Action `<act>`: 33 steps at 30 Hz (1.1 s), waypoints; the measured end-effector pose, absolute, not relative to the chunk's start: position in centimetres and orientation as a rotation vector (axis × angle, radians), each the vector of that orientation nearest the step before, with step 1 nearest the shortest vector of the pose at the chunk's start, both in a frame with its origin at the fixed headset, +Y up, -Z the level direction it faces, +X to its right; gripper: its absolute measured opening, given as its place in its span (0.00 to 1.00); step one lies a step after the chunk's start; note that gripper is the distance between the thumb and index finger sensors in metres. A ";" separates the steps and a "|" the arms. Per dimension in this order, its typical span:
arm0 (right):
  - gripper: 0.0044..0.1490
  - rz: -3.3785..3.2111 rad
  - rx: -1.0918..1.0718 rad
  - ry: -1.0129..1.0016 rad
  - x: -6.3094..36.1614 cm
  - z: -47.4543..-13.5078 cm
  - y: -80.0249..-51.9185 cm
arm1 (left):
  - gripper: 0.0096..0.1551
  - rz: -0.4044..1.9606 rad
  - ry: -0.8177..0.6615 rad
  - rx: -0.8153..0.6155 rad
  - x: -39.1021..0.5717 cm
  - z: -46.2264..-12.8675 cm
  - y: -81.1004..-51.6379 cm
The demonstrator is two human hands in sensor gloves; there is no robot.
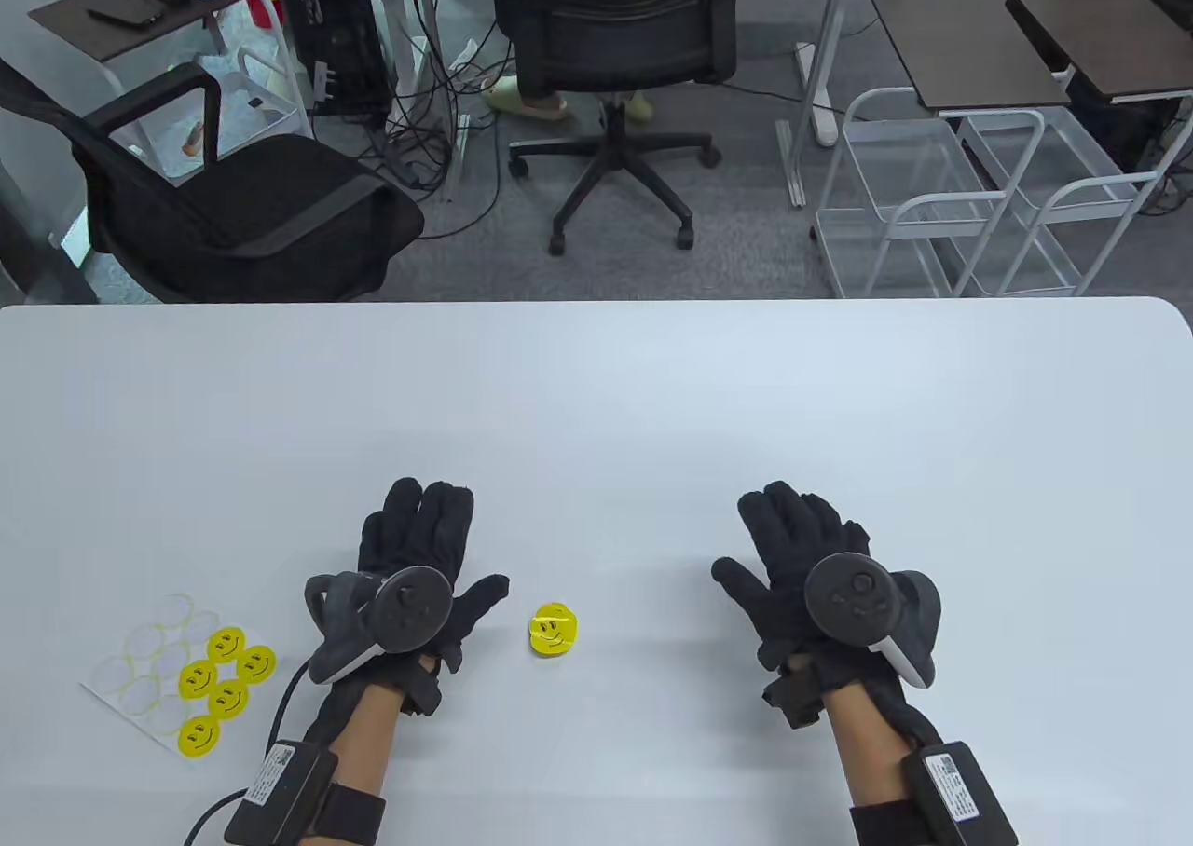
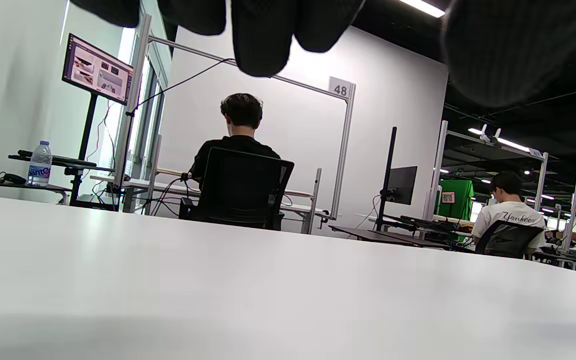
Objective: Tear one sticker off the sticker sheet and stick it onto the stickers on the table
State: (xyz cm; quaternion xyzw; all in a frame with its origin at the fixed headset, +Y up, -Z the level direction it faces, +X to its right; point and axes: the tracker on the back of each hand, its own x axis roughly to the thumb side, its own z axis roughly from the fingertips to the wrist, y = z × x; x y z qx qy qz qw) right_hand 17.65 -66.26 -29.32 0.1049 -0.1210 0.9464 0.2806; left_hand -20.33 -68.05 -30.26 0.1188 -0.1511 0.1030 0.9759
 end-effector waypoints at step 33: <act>0.51 2.503 0.369 -0.279 17.6 -29.0 -65.7 | 0.59 0.072 0.020 0.133 -31.5 -30.6 -67.0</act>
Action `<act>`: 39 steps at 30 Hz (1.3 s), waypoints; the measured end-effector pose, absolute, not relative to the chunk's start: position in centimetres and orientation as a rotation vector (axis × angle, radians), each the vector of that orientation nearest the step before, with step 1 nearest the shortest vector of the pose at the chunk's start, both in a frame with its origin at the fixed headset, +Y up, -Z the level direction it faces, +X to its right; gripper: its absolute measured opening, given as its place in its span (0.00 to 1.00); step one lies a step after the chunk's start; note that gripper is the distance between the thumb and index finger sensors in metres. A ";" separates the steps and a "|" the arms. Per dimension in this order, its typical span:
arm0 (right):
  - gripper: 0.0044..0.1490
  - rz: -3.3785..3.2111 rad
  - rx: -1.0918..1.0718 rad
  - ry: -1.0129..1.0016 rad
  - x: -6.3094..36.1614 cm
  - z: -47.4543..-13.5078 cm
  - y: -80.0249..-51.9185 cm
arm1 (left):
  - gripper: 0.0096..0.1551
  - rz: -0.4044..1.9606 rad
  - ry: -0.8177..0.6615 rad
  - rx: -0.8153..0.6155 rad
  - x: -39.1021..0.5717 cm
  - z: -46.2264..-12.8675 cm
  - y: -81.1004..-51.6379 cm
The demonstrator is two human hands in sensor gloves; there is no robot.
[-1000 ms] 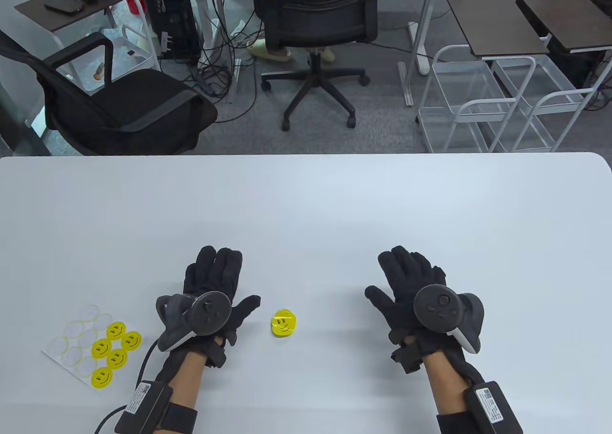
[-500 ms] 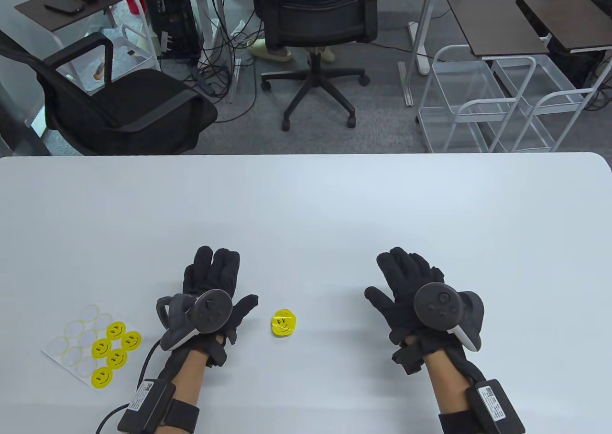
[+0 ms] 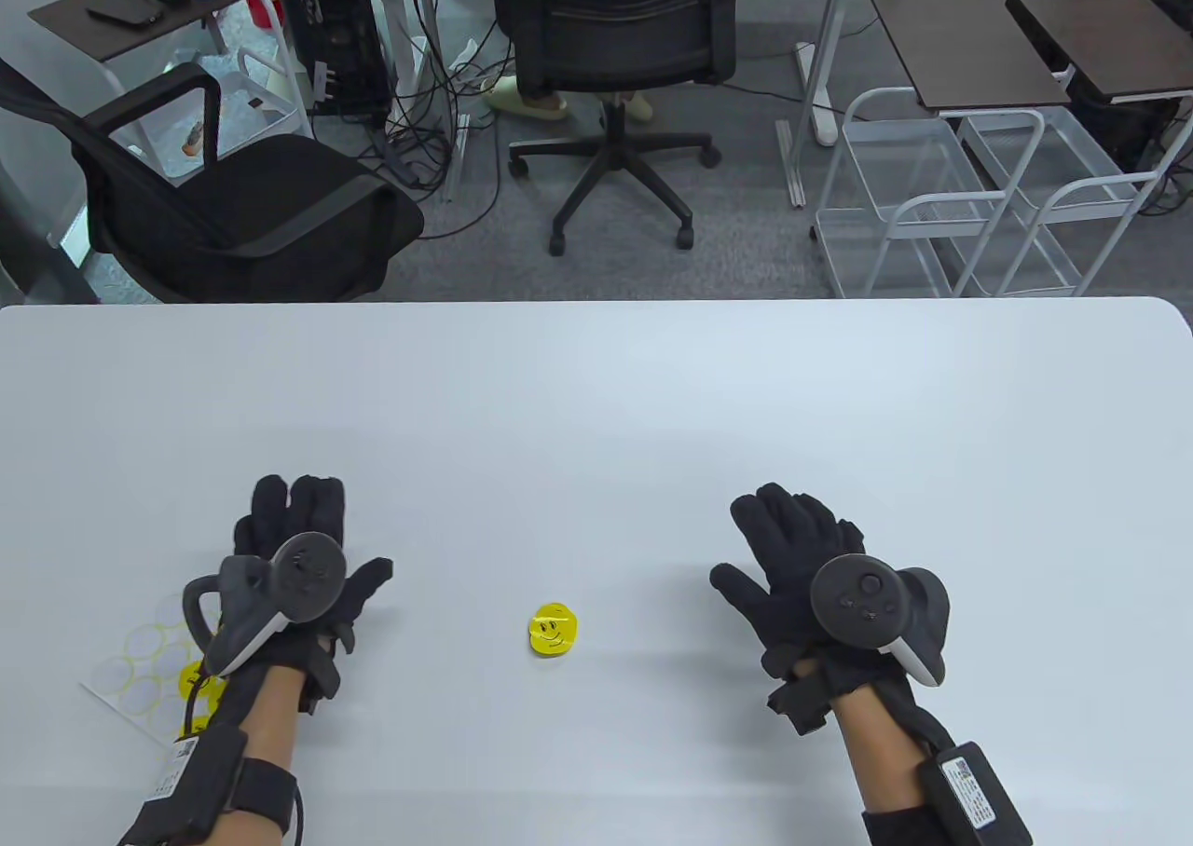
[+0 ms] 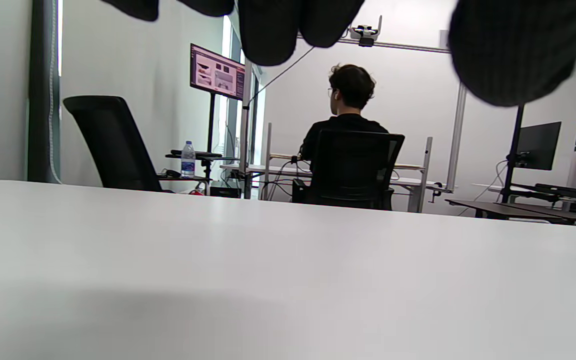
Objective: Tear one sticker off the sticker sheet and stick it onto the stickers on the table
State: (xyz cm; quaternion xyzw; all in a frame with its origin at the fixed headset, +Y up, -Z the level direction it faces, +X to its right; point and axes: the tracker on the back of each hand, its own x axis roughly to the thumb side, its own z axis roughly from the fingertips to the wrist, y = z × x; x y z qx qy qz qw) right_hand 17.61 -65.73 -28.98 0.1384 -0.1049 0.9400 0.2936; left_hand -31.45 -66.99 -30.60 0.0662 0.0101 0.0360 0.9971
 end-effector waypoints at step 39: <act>0.51 2.501 0.372 -0.189 16.7 -29.4 -66.7 | 0.61 0.154 0.338 -0.422 -42.4 -27.3 -75.1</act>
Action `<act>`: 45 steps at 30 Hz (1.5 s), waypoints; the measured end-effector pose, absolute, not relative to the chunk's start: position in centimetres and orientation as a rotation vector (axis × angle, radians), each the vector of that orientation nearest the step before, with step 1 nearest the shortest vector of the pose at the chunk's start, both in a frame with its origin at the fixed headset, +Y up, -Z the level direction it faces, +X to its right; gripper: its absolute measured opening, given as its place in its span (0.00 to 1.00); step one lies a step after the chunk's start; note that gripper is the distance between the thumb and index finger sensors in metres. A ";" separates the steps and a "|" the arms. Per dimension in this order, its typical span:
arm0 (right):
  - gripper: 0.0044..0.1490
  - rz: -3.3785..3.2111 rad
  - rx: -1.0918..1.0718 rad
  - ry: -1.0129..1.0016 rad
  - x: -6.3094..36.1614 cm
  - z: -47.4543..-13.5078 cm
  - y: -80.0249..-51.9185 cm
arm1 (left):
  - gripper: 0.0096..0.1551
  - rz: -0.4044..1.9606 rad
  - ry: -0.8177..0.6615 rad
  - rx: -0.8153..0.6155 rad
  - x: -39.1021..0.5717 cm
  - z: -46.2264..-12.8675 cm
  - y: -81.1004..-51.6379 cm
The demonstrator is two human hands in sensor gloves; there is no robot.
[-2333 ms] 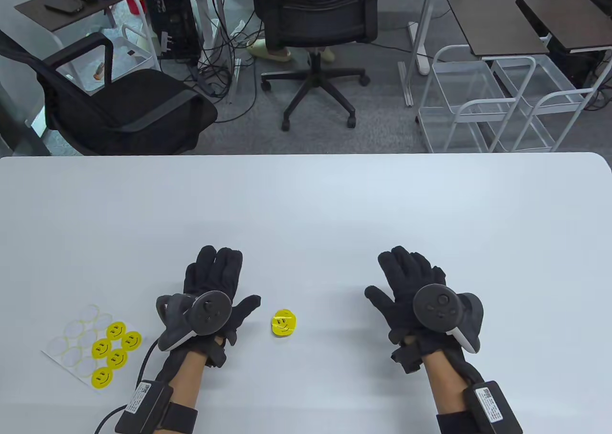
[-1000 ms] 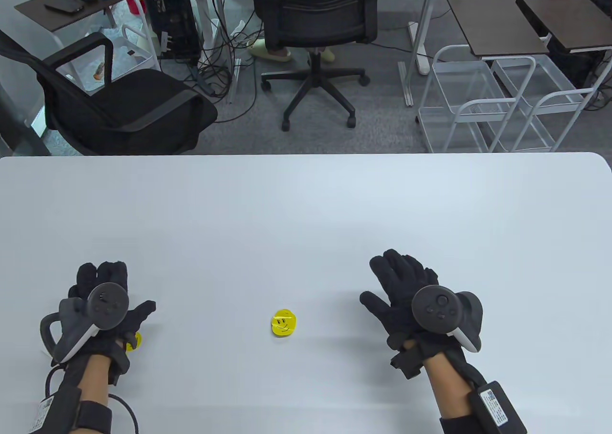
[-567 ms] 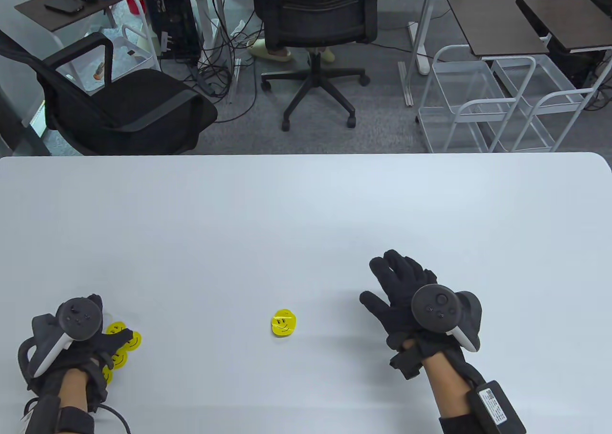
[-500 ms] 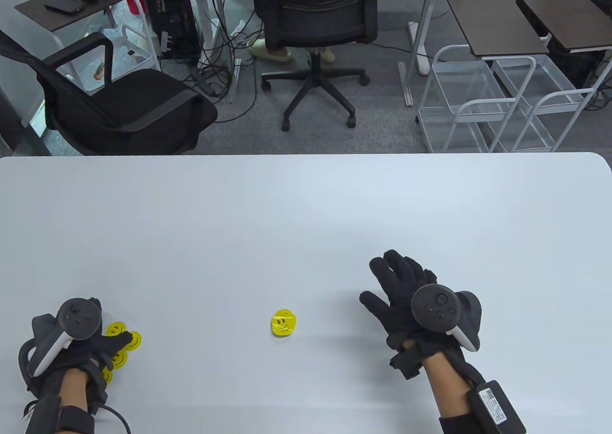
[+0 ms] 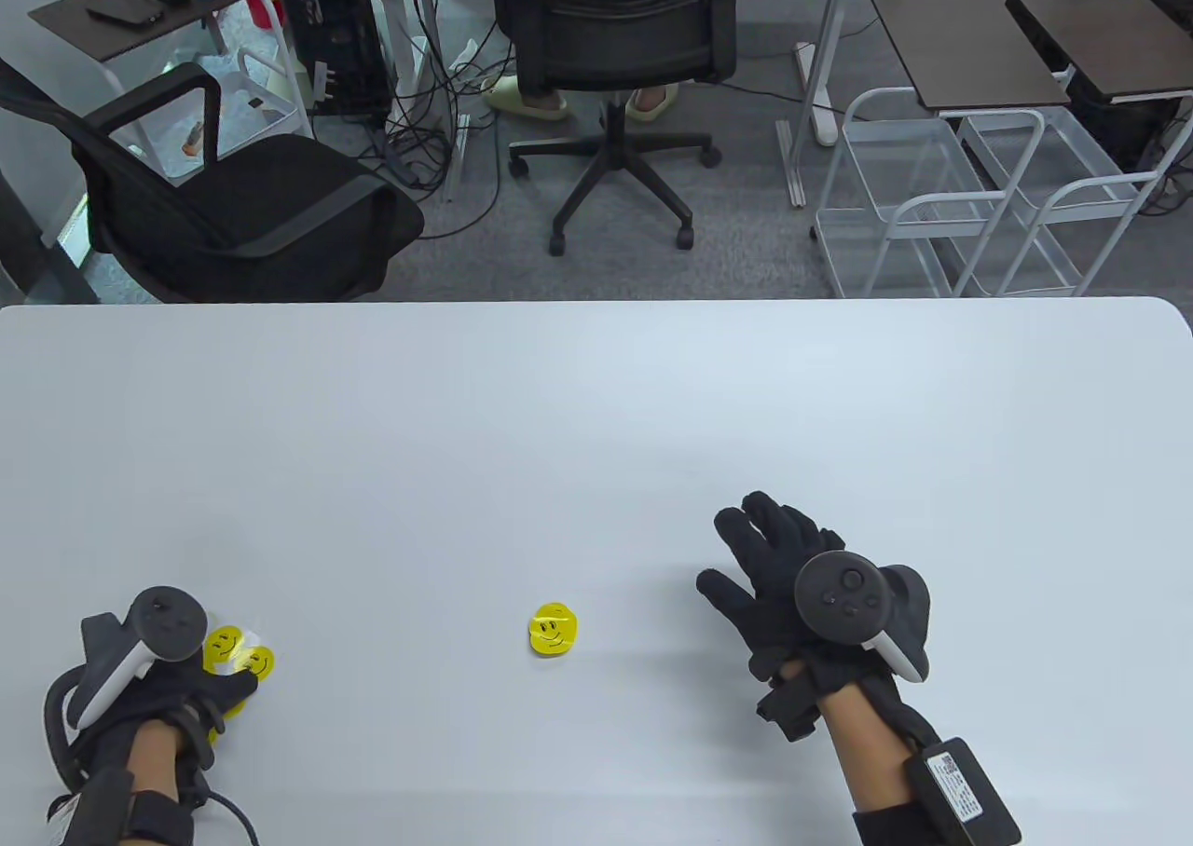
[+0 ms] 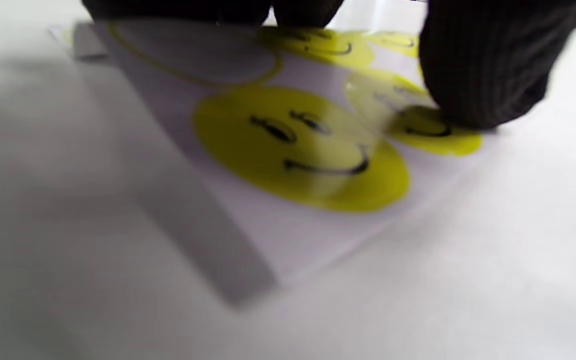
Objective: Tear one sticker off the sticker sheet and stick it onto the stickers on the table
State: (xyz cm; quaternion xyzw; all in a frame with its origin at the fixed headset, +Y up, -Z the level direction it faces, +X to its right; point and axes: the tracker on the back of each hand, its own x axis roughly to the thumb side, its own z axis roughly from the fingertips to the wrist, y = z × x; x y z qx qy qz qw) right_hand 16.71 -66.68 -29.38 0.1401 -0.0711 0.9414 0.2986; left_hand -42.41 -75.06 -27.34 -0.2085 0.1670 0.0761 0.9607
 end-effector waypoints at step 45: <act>0.52 2.320 0.348 -0.216 16.8 -29.5 -66.3 | 0.27 0.109 -0.433 0.629 -15.4 -27.7 -59.6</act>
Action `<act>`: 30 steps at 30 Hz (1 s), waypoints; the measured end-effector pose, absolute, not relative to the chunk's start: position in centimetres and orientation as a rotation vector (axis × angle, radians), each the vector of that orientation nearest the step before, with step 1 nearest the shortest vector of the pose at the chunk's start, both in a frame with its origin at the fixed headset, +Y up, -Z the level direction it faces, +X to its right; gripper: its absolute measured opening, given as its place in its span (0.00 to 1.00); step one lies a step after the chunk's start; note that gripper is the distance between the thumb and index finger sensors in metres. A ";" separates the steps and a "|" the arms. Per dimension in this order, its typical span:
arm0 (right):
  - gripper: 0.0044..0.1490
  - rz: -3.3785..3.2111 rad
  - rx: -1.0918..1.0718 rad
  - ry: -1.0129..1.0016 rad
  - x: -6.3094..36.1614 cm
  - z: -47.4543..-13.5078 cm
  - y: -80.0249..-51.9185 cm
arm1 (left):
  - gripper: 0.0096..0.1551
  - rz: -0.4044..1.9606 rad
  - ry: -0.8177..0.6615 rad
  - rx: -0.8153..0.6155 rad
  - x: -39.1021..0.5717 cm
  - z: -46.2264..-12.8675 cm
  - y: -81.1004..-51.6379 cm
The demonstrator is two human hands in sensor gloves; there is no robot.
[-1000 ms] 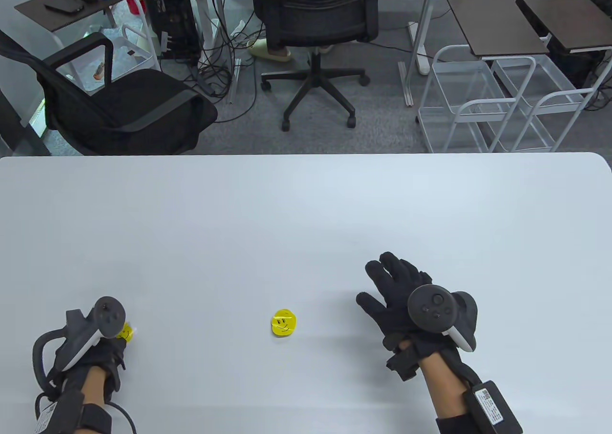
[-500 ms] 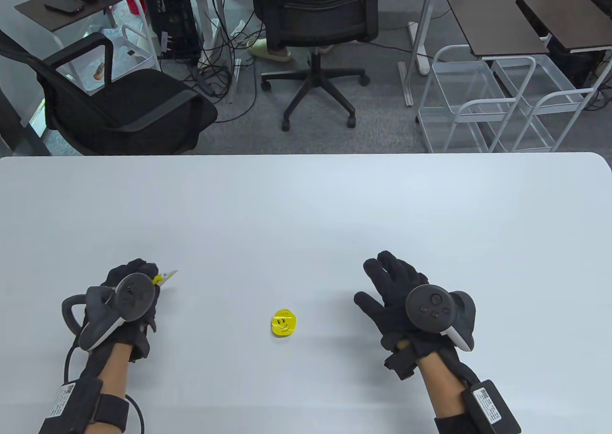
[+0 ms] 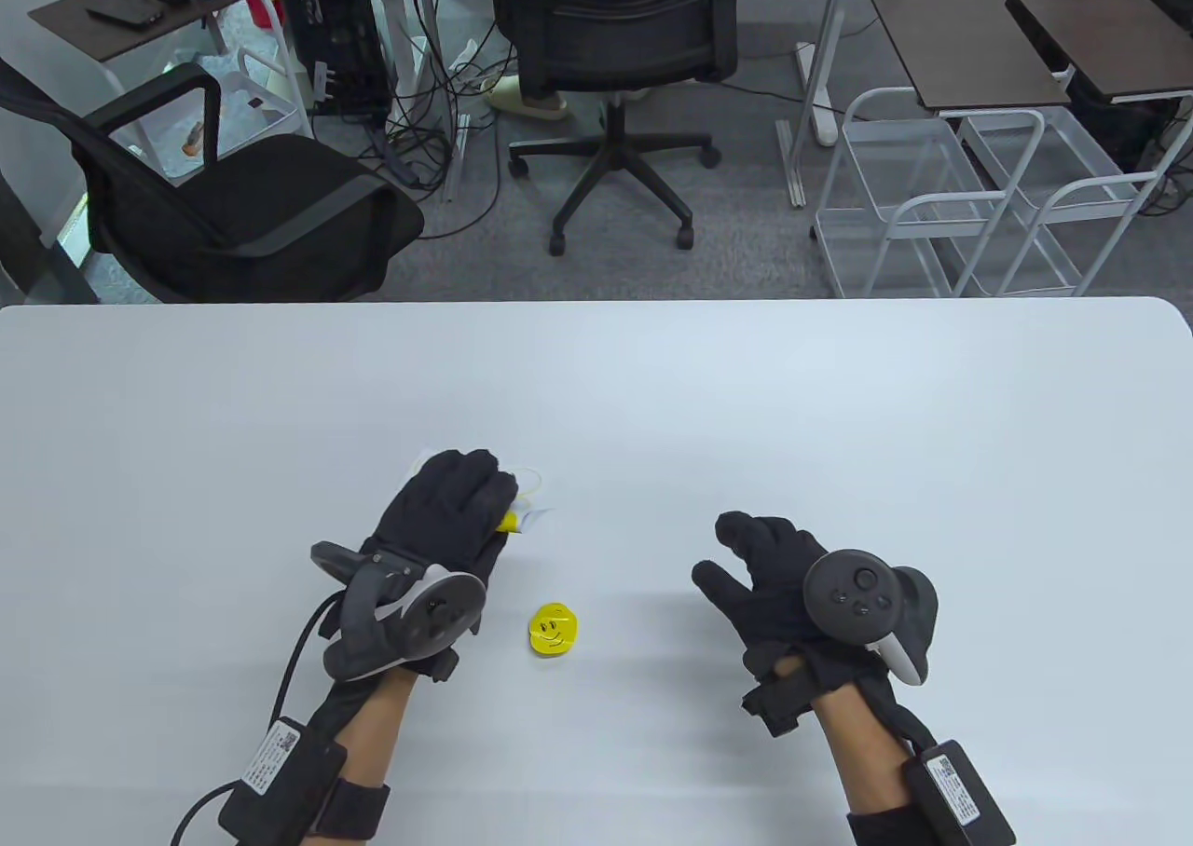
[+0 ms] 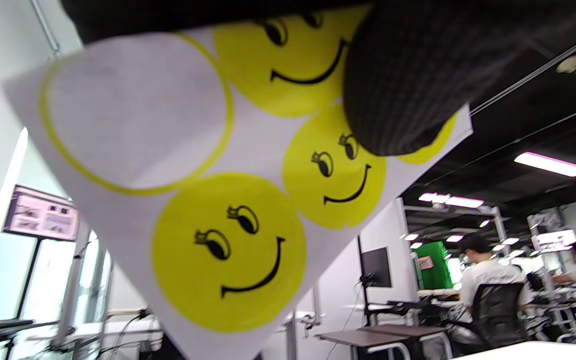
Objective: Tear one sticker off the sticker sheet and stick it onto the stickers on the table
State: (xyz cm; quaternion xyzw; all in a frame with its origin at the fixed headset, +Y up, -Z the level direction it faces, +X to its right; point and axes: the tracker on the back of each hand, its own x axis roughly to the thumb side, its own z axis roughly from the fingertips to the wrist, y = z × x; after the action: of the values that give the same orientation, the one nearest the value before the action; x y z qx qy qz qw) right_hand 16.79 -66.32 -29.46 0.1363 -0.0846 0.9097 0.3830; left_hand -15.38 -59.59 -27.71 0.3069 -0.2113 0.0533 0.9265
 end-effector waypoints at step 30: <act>0.26 1.794 0.219 0.060 14.4 -29.8 -68.3 | 0.31 0.064 -0.787 0.677 -7.5 -22.7 -64.1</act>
State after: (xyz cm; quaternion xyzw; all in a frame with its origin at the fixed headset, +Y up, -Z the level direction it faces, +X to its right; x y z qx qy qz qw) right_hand 14.37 -68.31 -29.81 0.0950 0.0259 0.7797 0.6183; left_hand -7.54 -64.07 -22.73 0.3234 -0.3760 0.0307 0.8678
